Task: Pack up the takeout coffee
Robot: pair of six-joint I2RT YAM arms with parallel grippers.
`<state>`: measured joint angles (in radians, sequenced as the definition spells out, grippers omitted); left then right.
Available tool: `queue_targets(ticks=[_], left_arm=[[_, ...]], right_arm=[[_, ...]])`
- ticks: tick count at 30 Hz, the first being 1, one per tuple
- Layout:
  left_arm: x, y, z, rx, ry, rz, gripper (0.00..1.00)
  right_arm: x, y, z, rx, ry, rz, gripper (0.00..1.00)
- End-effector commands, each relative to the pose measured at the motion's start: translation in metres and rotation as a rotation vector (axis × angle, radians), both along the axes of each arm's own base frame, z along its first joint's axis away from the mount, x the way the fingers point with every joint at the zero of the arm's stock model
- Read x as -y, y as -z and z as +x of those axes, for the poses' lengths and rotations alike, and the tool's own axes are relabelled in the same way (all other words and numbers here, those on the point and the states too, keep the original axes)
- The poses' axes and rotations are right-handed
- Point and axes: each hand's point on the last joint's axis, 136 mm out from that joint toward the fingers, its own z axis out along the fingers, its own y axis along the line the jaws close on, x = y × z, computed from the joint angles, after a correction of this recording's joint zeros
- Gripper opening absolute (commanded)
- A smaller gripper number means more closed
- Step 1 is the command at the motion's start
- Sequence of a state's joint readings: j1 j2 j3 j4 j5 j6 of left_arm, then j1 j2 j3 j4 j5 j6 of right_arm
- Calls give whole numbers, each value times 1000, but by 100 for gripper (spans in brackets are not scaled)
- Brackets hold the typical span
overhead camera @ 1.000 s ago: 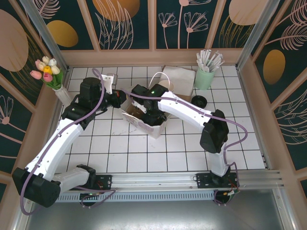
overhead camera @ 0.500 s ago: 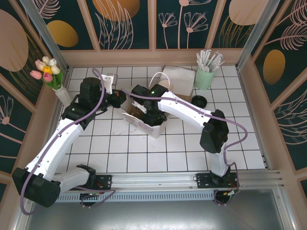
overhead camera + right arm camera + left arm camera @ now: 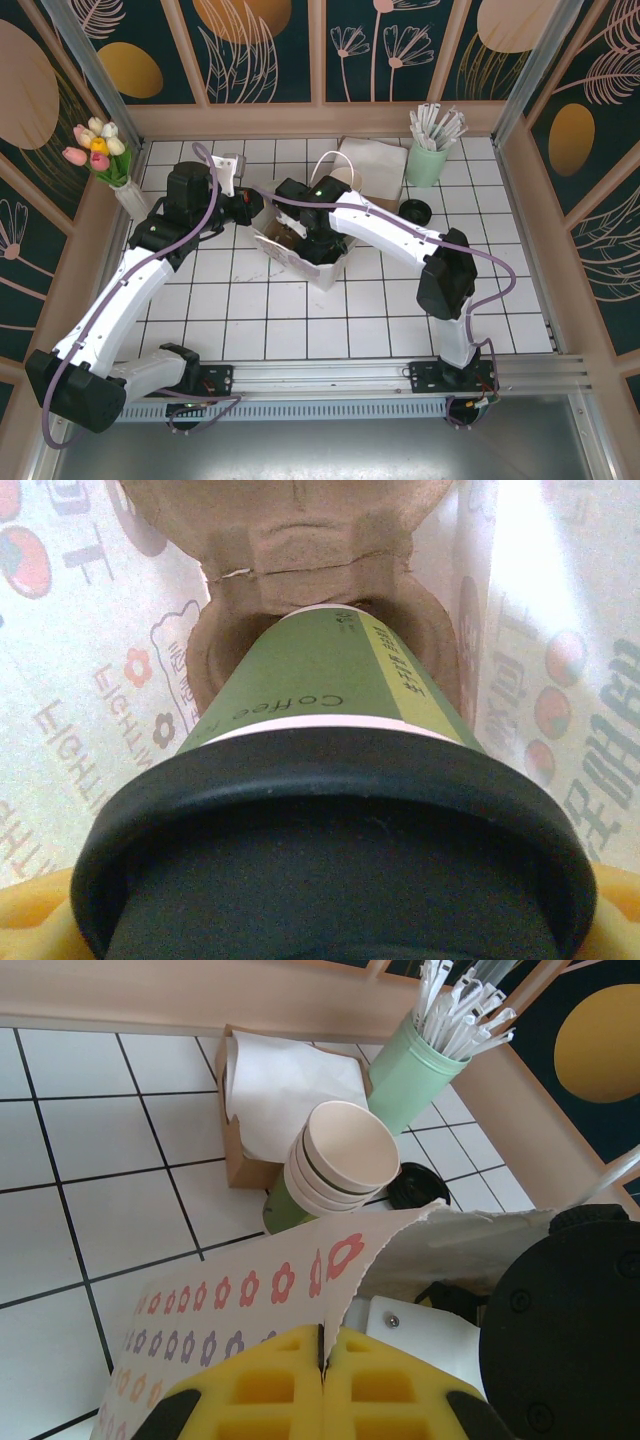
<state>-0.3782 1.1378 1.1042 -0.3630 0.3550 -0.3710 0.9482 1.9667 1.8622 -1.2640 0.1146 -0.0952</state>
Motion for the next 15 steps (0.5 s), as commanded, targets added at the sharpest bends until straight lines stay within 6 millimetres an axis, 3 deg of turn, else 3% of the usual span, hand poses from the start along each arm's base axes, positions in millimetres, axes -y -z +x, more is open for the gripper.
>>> queue_targets(ticks=[1, 15], left_arm=[[3, -10, 1, 39, 12, -14, 0], [4, -10, 2, 37, 16, -17, 0]], right_arm=[[12, 3, -8, -41, 17, -31, 46], [18, 5, -12, -63, 27, -44, 46]])
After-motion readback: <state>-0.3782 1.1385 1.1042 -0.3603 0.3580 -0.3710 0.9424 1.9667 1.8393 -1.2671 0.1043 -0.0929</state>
